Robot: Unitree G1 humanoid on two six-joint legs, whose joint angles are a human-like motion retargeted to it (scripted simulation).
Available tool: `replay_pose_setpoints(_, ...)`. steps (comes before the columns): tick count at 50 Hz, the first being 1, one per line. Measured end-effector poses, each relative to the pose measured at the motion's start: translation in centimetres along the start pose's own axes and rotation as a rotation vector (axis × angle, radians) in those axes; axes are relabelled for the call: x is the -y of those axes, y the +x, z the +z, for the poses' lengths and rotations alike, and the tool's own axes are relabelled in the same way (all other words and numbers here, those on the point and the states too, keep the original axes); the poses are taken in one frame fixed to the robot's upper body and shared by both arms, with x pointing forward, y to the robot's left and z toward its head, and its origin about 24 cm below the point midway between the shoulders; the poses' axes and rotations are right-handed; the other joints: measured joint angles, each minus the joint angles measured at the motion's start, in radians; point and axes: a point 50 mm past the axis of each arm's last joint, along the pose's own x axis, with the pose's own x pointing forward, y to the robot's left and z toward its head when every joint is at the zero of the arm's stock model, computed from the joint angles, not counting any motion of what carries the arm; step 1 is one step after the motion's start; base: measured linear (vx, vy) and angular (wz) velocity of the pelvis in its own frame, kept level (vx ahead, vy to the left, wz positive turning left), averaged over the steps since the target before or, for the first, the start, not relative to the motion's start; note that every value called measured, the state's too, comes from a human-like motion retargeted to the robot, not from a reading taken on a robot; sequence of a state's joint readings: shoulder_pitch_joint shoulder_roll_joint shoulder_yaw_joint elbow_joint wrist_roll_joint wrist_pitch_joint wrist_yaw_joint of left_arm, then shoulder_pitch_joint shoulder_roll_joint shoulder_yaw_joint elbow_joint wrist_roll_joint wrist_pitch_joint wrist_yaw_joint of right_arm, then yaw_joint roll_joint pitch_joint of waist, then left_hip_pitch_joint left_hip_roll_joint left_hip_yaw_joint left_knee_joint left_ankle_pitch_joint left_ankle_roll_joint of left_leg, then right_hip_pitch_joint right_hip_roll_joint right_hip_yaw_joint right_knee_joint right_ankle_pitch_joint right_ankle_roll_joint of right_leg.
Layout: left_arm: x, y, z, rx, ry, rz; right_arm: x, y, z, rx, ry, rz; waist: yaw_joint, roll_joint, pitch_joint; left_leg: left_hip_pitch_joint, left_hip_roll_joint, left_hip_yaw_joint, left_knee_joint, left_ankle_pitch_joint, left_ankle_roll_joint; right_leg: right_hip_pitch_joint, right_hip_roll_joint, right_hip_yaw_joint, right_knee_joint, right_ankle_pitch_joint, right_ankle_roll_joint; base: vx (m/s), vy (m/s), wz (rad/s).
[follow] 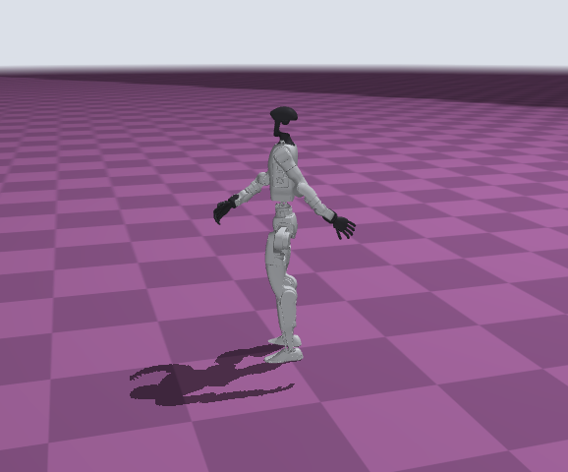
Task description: Upper body actions
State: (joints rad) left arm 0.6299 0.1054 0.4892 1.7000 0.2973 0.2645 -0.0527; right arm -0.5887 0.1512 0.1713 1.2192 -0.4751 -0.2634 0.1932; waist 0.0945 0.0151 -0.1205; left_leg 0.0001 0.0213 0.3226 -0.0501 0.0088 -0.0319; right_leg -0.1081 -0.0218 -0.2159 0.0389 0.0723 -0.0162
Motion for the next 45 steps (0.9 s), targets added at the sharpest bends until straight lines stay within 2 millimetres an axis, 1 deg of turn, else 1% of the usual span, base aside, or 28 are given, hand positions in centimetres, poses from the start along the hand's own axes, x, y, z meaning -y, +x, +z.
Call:
replay_pose_setpoints(2, 0.2, -0.7, 2.2, 0.058, -0.016, -0.006, -0.3, -0.3, -0.7, -0.013, -0.031, 0.006, -0.003, -0.01, -0.008, -0.007, -0.003, -0.01, 0.002, 0.004, 0.0, 0.002, -0.005, -0.01, 0.0, -0.003, 0.0, 0.06, -0.02, 0.27)
replay_pose_setpoints(4, 0.8, -2.0, 5.8, 0.154, 0.004, -0.01, -1.0, -1.0, -2.8, -0.074, -0.058, 0.019, -0.004, -0.018, -0.017, -0.015, -0.006, -0.019, 0.003, 0.007, 0.0, 0.002, -0.009, -0.019, 0.0, -0.006, -0.001, 0.06, 0.01, 0.25)
replay_pose_setpoints(5, 1.3, -3.0, 7.9, 0.212, 0.019, -0.012, -1.4, -1.6, -4.2, -0.117, -0.069, 0.025, -0.003, -0.021, -0.022, -0.02, -0.008, -0.024, 0.004, 0.009, 0.001, 0.0, -0.011, -0.023, 0.001, -0.008, -0.001, 0.05, 0.02, 0.21)
replay_pose_setpoints(6, 2.1, -4.2, 10.3, 0.28, 0.031, -0.02, -2.1, -2.4, -6.1, -0.182, -0.071, 0.037, -0.003, -0.023, -0.024, -0.023, -0.009, -0.027, 0.005, 0.011, 0.002, 0.0, -0.013, -0.027, 0.001, -0.009, 0.0, 0.05, 0.02, 0.19)
replay_pose_setpoints(8, 4.0, -7.5, 15.0, 0.425, 0.057, -0.044, -3.8, -4.7, -10.4, -0.342, -0.058, 0.067, -0.002, -0.026, -0.028, -0.03, -0.013, -0.033, 0.007, 0.013, 0.005, 0.002, -0.016, -0.034, 0.0, -0.01, 0.0, 0.05, 0.03, 0.19)
replay_pose_setpoints(10, 6.2, -11.6, 19.4, 0.579, 0.092, -0.078, -6.1, -8.4, -15.1, -0.553, -0.001, 0.1, -0.003, -0.03, -0.031, -0.034, -0.018, -0.044, 0.008, 0.016, 0.009, 0.009, -0.019, -0.046, -0.005, -0.01, -0.001, 0.07, 0.02, 0.28)
replay_pose_setpoints(11, 7.5, -14.0, 21.4, 0.664, 0.123, -0.101, -7.5, -10.8, -17.5, -0.673, 0.049, 0.114, -0.005, -0.033, -0.034, -0.038, -0.021, -0.05, 0.009, 0.018, 0.011, 0.013, -0.021, -0.053, -0.009, -0.01, -0.001, 0.07, 0.0, 0.34)
replay_pose_setpoints(13, 10.3, -19.2, 24.7, 0.835, 0.209, -0.158, -10.7, -16.4, -21.4, -0.924, 0.162, 0.144, -0.013, -0.037, -0.04, -0.047, -0.025, -0.063, 0.012, 0.021, 0.015, 0.019, -0.023, -0.068, -0.015, -0.011, -0.002, 0.07, 0.0, 0.35)
replay_pose_setpoints(15, 13.3, -24.8, 27.0, 1.013, 0.329, -0.228, -13.8, -22.8, -24.0, -1.182, 0.292, 0.169, -0.025, -0.039, -0.045, -0.058, -0.027, -0.076, 0.015, 0.024, 0.017, 0.022, -0.027, -0.082, -0.02, -0.013, -0.001, 0.06, -0.01, 0.33)
replay_pose_setpoints(17, 16.1, -30.5, 28.3, 1.198, 0.462, -0.283, -16.7, -29.4, -25.3, -1.432, 0.452, 0.187, -0.035, -0.039, -0.044, -0.065, -0.031, -0.085, 0.016, 0.025, 0.02, 0.025, -0.03, -0.092, -0.025, -0.014, -0.002, 0.03, -0.03, 0.24)
replay_pose_setpoints(18, 17.3, -33.2, 28.5, 1.291, 0.527, -0.3, -18.1, -32.5, -25.4, -1.544, 0.536, 0.185, -0.039, -0.039, -0.043, -0.068, -0.033, -0.087, 0.017, 0.025, 0.02, 0.025, -0.032, -0.095, -0.026, -0.014, -0.002, 0.0, 0.0, 0.0)
replay_pose_setpoints(20, 19.6, -38.4, 28.4, 1.476, 0.639, -0.316, -20.6, -37.8, -25.0, -1.727, 0.69, 0.14, -0.041, -0.038, -0.039, -0.074, -0.034, -0.087, 0.02, 0.023, 0.021, 0.023, -0.036, -0.096, -0.028, -0.015, -0.003, 0.0, 0.0, 0.0)
replay_pose_setpoints(22, 20.9, -42.8, 27.8, 1.652, 0.709, -0.311, -22.4, -41.5, -24.2, -1.845, 0.805, 0.026, -0.04, -0.036, -0.032, -0.077, -0.035, -0.083, 0.022, 0.021, 0.021, 0.021, -0.04, -0.093, -0.028, -0.014, -0.004, -0.03, -0.02, -0.05)
replay_pose_setpoints(24, 21.3, -46.1, 27.1, 1.804, 0.748, -0.293, -23.7, -44.2, -23.4, -1.92, 0.891, -0.108, -0.04, -0.035, -0.024, -0.076, -0.038, -0.078, 0.023, 0.02, 0.021, 0.02, -0.043, -0.09, -0.028, -0.014, -0.006, -0.05, -0.05, -0.1)
replay_pose_setpoints(25, 21.3, -47.3, 26.8, 1.87, 0.755, -0.28, -24.1, -45.2, -23.0, -1.948, 0.926, -0.173, -0.04, -0.034, -0.02, -0.075, -0.039, -0.076, 0.023, 0.019, 0.02, 0.02, -0.044, -0.089, -0.028, -0.014, -0.008, -0.05, -0.01, -0.06)
replay_pose_setpoints(27, 20.9, -48.5, 26.7, 1.949, 0.729, -0.239, -24.7, -46.5, -22.5, -1.99, 0.965, -0.266, -0.041, -0.032, -0.016, -0.074, -0.04, -0.075, 0.023, 0.018, 0.019, 0.021, -0.047, -0.089, -0.029, -0.014, -0.008, 0.0, 0.0, 0.0)
replay_pose_setpoints(28, 20.6, -48.5, 26.8, 1.968, 0.71, -0.219, -24.8, -47.0, -22.3, -2.007, 0.975, -0.3, -0.039, -0.03, -0.014, -0.074, -0.041, -0.075, 0.023, 0.018, 0.019, 0.022, -0.047, -0.089, -0.029, -0.014, -0.009, 0.0, 0.0, 0.0)
replay_pose_setpoints(29, 20.4, -48.1, 26.9, 1.968, 0.696, -0.2, -24.9, -47.1, -22.3, -2.02, 0.982, -0.322, -0.037, -0.028, -0.014, -0.074, -0.042, -0.076, 0.023, 0.018, 0.02, 0.022, -0.048, -0.09, -0.029, -0.015, -0.009, 0.0, 0.0, 0.0)
replay_pose_setpoints(30, 20.1, -47.5, 27.2, 1.957, 0.684, -0.183, -24.9, -47.1, -22.2, -2.03, 0.985, -0.337, -0.033, -0.027, -0.014, -0.075, -0.043, -0.076, 0.023, 0.018, 0.02, 0.022, -0.049, -0.091, -0.029, -0.016, -0.009, 0.0, 0.0, 0.0)
replay_pose_setpoints(31, 19.8, -46.2, 27.6, 1.917, 0.682, -0.167, -24.9, -46.7, -22.3, -2.028, 0.985, -0.332, -0.028, -0.025, -0.015, -0.075, -0.043, -0.078, 0.022, 0.018, 0.021, 0.023, -0.049, -0.094, -0.03, -0.017, -0.009, 0.0, 0.0, 0.0)
replay_pose_setpoints(33, 19.1, -42.7, 28.4, 1.804, 0.689, -0.136, -24.4, -45.0, -22.8, -1.993, 0.982, -0.295, -0.017, -0.021, -0.018, -0.076, -0.045, -0.083, 0.021, 0.019, 0.022, 0.025, -0.049, -0.1, -0.03, -0.019, -0.008, 0.0, 0.0, 0.0)
replay_pose_setpoints(35, 17.7, -38.0, 29.0, 1.639, 0.697, -0.104, -23.4, -42.2, -23.6, -1.914, 0.975, -0.209, -0.009, -0.019, -0.025, -0.079, -0.046, -0.089, 0.019, 0.02, 0.023, 0.023, -0.049, -0.107, -0.029, -0.021, -0.007, 0.03, 0.06, 0.14)
replay_pose_setpoints(37, 15.5, -32.0, 29.0, 1.426, 0.671, -0.061, -21.7, -38.6, -24.5, -1.795, 0.948, -0.088, 0.0, -0.017, -0.032, -0.078, -0.046, -0.091, 0.016, 0.02, 0.024, 0.02, -0.048, -0.11, -0.026, -0.022, -0.006, 0.03, 0.06, 0.05)
replay_pose_setpoints(38, 14.1, -28.7, 28.5, 1.306, 0.642, -0.036, -20.6, -36.5, -24.8, -1.729, 0.915, -0.028, 0.004, -0.016, -0.037, -0.077, -0.046, -0.09, 0.015, 0.019, 0.024, 0.018, -0.048, -0.109, -0.025, -0.022, -0.005, 0.04, 0.07, -0.05)
replay_pose_setpoints(40, 11.0, -22.0, 26.5, 1.045, 0.547, 0.016, -17.8, -32.0, -25.2, -1.596, 0.786, 0.065, 0.011, -0.013, -0.045, -0.072, -0.043, -0.084, 0.013, 0.017, 0.022, 0.012, -0.046, -0.104, -0.021, -0.02, -0.003, 0.03, 0.05, -0.17)
replay_pose_setpoints(42, 7.7, -15.9, 23.0, 0.785, 0.391, 0.056, -14.1, -26.4, -24.9, -1.427, 0.595, 0.121, 0.009, -0.01, -0.044, -0.062, -0.039, -0.071, 0.01, 0.013, 0.02, 0.006, -0.044, -0.091, -0.016, -0.015, 0.0, 0.01, 0.0, -0.33)
replay_pose_setpoints(43, 6.3, -13.0, 20.8, 0.663, 0.297, 0.068, -12.3, -23.3, -24.2, -1.329, 0.496, 0.145, 0.006, -0.009, -0.041, -0.055, -0.038, -0.063, 0.008, 0.012, 0.019, 0.004, -0.042, -0.082, -0.014, -0.013, 0.002, -0.01, -0.04, -0.42)
replay_pose_setpoints(45, 4.0, -8.1, 15.9, 0.467, 0.113, 0.062, -9.1, -16.9, -21.6, -1.114, 0.316, 0.19, -0.006, -0.006, -0.033, -0.042, -0.034, -0.045, 0.004, 0.009, 0.016, 0.0, -0.039, -0.064, -0.009, -0.007, 0.003, -0.02, -0.06, -0.46)
